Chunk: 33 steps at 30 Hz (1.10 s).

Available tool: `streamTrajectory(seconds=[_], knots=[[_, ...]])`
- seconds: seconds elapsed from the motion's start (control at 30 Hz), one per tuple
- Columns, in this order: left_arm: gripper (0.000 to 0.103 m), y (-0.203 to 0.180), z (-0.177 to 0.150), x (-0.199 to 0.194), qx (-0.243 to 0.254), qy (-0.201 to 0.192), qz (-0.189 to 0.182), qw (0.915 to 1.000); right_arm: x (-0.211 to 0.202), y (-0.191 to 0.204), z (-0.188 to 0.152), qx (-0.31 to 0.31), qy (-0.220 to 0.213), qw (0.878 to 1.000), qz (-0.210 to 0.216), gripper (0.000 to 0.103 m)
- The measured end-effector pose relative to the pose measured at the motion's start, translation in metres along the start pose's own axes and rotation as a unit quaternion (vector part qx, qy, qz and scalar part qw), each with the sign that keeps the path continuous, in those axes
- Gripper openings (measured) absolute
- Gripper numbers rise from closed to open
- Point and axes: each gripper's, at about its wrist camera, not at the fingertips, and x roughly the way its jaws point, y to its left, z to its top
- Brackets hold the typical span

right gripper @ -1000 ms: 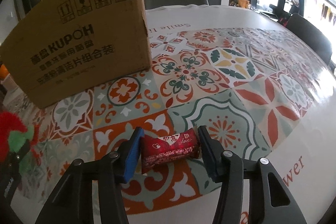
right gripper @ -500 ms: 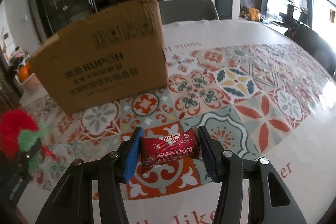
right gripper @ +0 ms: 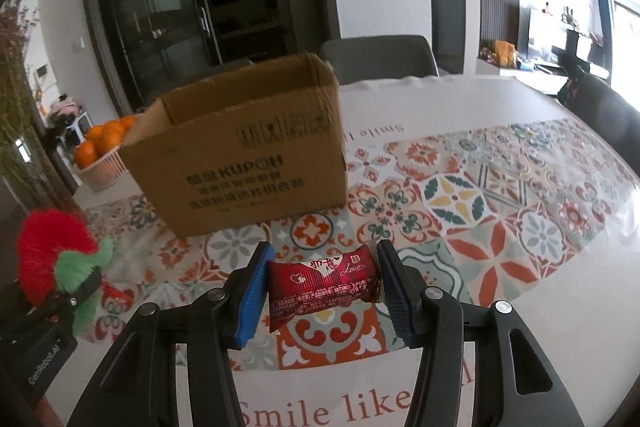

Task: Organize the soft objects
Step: 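Carry the pom-pom plush and candy bar over the box with both tools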

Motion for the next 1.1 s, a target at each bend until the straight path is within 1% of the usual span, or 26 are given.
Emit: streamTrajectory(seconds=[0.17, 0.4, 0.57, 0.9, 1.1], knots=[[0.036, -0.001, 0.006, -0.018, -0.007, -0.012, -0.004, 0.9999, -0.016, 0.003, 0.010, -0.013, -0.013, 1.000, 0.017, 0.053], [0.036, -0.001, 0.020, -0.032, -0.013, -0.028, -0.010, 0.9995, -0.029, 0.008, 0.028, -0.029, -0.032, 0.998, 0.038, 0.053], [0.036, -0.002, 0.035, -0.038, -0.009, -0.043, -0.014, 0.9989, -0.035, 0.012, 0.045, -0.039, -0.052, 0.997, 0.048, 0.053], [0.036, -0.006, 0.070, -0.042, 0.006, -0.075, -0.021, 0.9969, -0.038, 0.013, 0.081, -0.043, -0.083, 0.994, 0.061, 0.053], [0.037, -0.005, 0.094, -0.034, 0.007, -0.084, -0.028, 0.9960, -0.038, 0.018, 0.103, -0.048, -0.100, 0.991, 0.069, 0.053]])
